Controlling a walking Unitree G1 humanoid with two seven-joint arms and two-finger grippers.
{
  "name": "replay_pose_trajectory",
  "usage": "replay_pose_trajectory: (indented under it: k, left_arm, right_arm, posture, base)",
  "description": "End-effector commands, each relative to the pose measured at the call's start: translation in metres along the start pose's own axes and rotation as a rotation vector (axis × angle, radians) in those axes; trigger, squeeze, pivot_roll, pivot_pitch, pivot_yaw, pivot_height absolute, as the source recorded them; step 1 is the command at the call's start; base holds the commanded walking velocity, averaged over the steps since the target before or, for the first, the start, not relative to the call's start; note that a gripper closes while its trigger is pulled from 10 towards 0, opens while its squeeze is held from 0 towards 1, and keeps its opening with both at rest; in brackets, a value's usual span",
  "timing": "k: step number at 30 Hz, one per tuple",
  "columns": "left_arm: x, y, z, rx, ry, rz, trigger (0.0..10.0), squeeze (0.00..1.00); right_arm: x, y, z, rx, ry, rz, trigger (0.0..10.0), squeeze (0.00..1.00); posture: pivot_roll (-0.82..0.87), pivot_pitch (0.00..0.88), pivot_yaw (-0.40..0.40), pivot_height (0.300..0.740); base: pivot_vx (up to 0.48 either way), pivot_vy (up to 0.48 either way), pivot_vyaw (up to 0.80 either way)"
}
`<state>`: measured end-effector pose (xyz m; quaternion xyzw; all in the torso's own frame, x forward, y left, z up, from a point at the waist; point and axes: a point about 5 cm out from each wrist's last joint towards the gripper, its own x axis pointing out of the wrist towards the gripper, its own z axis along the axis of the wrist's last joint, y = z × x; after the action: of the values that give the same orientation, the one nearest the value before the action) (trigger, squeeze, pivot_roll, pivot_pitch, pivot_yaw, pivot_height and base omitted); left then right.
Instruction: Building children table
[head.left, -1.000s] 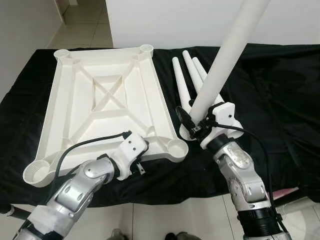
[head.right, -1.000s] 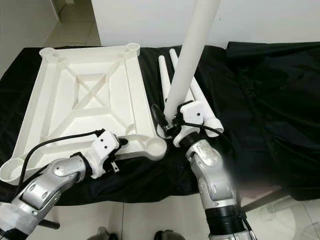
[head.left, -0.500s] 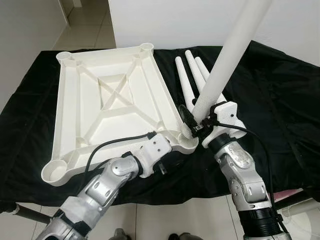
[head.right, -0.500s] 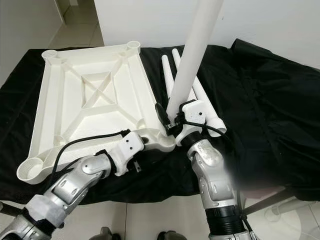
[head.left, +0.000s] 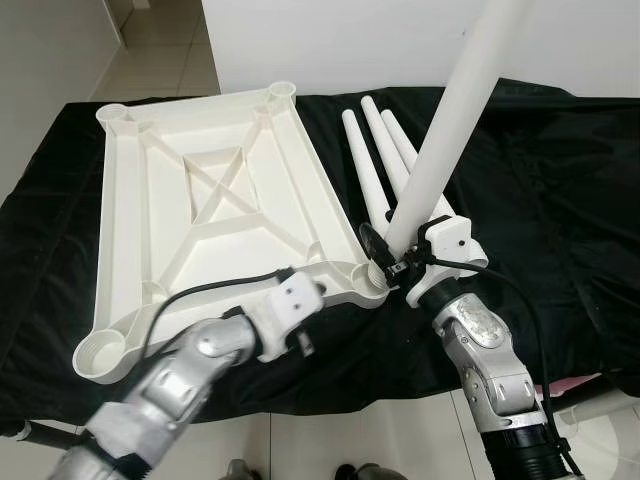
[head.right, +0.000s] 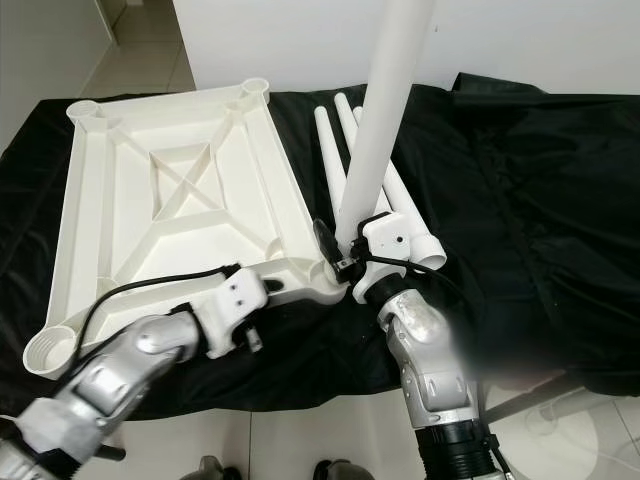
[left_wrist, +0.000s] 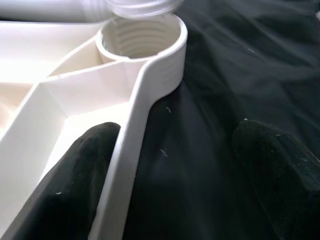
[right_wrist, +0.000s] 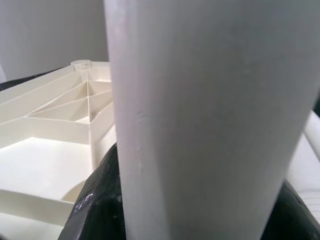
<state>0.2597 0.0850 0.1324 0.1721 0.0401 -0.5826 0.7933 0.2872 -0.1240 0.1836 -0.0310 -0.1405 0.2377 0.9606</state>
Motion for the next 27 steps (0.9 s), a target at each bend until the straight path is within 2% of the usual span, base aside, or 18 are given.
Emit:
replay_pose_trajectory:
  k: [1, 2, 4, 11, 15, 19, 22, 27]
  left_arm:
    - [-0.004, -0.005, 0.001, -0.016, -0.006, -0.053, 10.0, 0.0]
    - [-0.013, -0.003, 0.004, -0.009, -0.001, -0.058, 10.0, 0.0]
    - [-0.021, -0.001, 0.006, 0.004, 0.017, -0.056, 10.0, 0.0]
    - [-0.028, 0.003, 0.018, -0.013, -0.035, -0.009, 10.0, 0.0]
    - [-0.031, 0.002, 0.022, -0.026, -0.041, -0.017, 10.0, 0.0]
    - [-0.034, -0.004, 0.026, -0.041, -0.043, -0.025, 10.0, 0.0]
    - [-0.039, -0.012, 0.036, -0.081, -0.082, -0.053, 10.0, 0.0]
    - [-0.041, -0.016, 0.038, -0.116, -0.091, -0.07, 10.0, 0.0]
  right_arm:
    - [0.0, 0.002, -0.003, -0.006, 0.007, 0.009, 10.0, 0.0]
    - [-0.001, 0.001, -0.004, -0.008, 0.012, 0.008, 10.0, 0.0]
    - [-0.001, 0.0, -0.004, -0.007, 0.013, 0.01, 10.0, 0.0]
    - [-0.001, 0.0, -0.004, -0.005, 0.008, 0.023, 10.0, 0.0]
    - [0.0, 0.001, -0.005, -0.007, 0.005, 0.03, 10.0, 0.0]
    - [0.001, 0.004, -0.004, -0.005, -0.002, 0.055, 10.0, 0.0]
    - [-0.001, 0.008, -0.007, -0.022, 0.008, 0.087, 10.0, 0.0]
    - [-0.002, 0.012, -0.01, -0.05, 0.011, 0.124, 10.0, 0.0]
  posture:
    - [-0.06, 0.15, 0.025, 0.74]
    - [-0.06, 0.152, 0.022, 0.74]
    - [-0.05, 0.15, 0.019, 0.74]
    - [-0.04, 0.152, 0.014, 0.74]
    - [-0.04, 0.155, 0.012, 0.74]
    - [-0.04, 0.158, 0.008, 0.74]
    - [-0.03, 0.156, 0.0, 0.74]
    - [-0.03, 0.153, -0.005, 0.74]
  base:
    - [0.0, 0.0, 0.0]
    - [0.0, 0.0, 0.0]
    - [0.0, 0.0, 0.0]
    - [0.0, 0.0, 0.0]
    - [0.0, 0.0, 0.0]
    - [0.0, 0.0, 0.0]
    - [0.0, 0.0, 0.0]
    - [0.0, 0.0, 0.0]
